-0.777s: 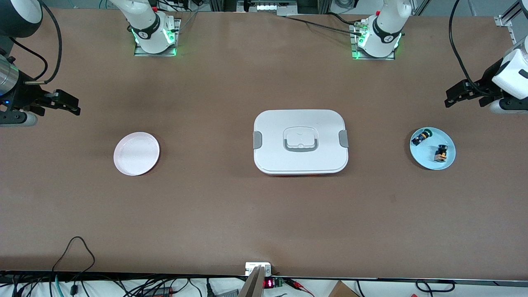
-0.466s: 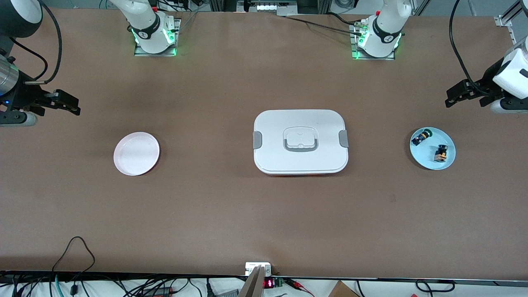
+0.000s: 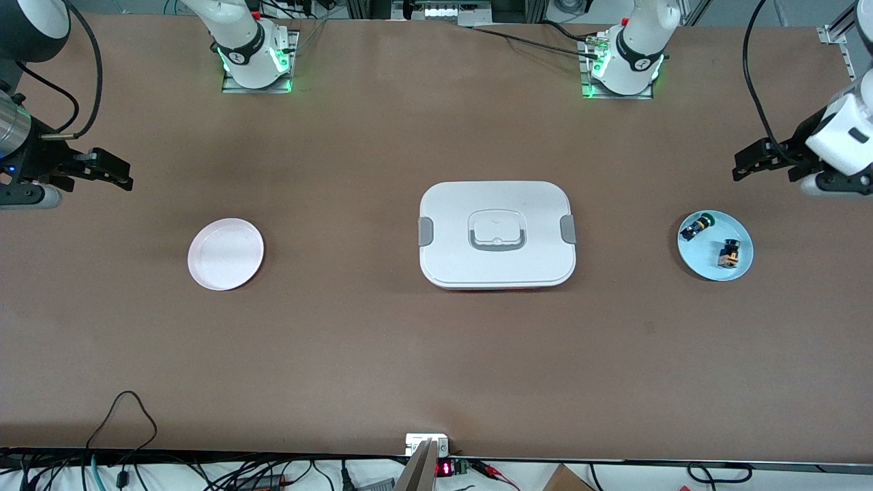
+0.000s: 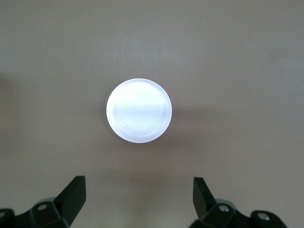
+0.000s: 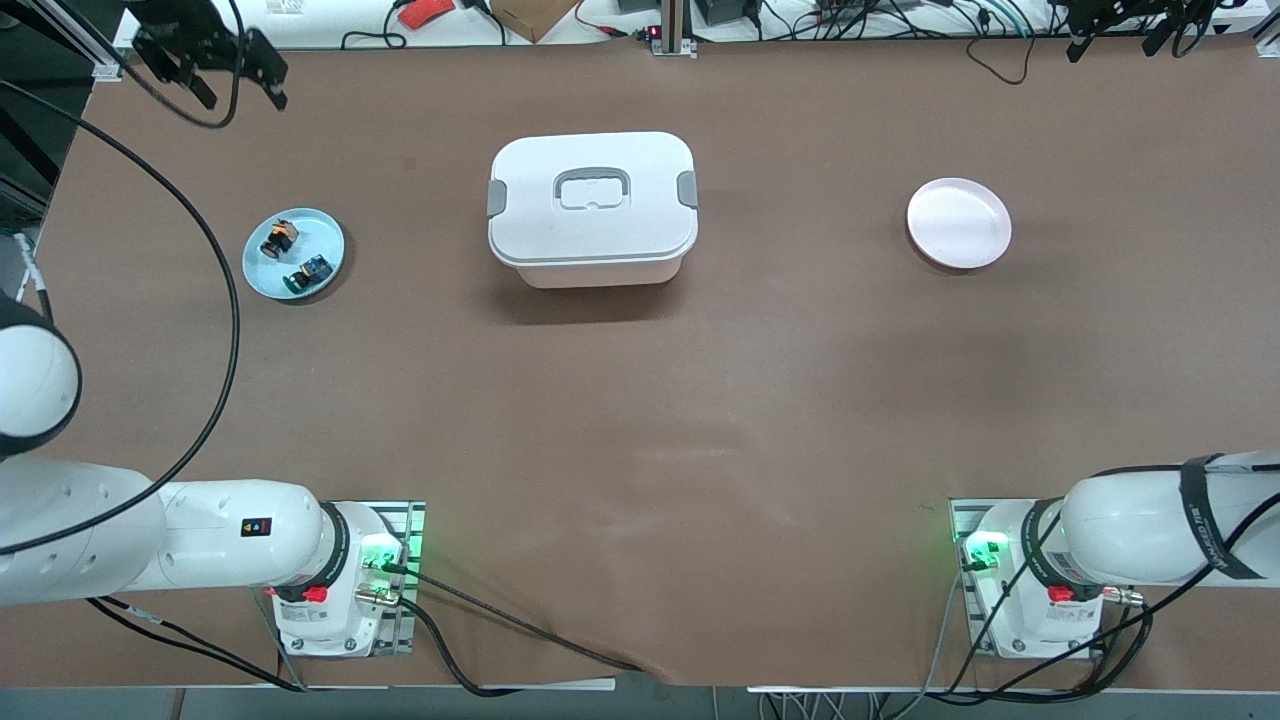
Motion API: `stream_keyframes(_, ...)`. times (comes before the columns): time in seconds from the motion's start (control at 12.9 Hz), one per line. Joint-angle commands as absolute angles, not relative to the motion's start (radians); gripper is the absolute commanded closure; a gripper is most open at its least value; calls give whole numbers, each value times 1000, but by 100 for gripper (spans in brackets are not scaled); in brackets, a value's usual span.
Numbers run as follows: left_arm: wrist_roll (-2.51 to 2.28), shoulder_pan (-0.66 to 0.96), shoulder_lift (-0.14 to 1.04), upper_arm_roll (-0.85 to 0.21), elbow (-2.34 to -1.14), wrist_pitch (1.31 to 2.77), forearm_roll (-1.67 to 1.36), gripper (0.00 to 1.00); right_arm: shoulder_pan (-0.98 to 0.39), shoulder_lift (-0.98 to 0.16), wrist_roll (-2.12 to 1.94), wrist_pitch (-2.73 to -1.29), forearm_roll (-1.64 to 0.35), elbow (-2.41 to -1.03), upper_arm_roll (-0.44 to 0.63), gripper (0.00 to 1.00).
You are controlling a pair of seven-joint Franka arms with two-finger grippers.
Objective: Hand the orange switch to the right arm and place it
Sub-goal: 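Move the left gripper toward the light-blue plate, then lower the left gripper onto the orange switch on the blue plate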
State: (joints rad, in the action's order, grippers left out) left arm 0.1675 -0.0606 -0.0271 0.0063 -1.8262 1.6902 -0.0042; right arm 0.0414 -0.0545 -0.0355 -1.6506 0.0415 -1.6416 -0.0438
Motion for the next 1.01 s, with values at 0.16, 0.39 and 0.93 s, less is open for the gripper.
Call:
stream_keyframes(0.16,536,-115,58,12,-1879,1784,-11,0,51,-55,-37,-1629,29,-1620,-54,0)
stream_keyframes(0.39,798,-143,93,21,-1930,1880,-8,0,51,-55,-37,-1631,29,-1620,-54,0)
stream_keyframes(0.93,1514,-208,244,26,-1968,2069,61,0,51,-55,-40,-1631,29,-1620,-54,0)
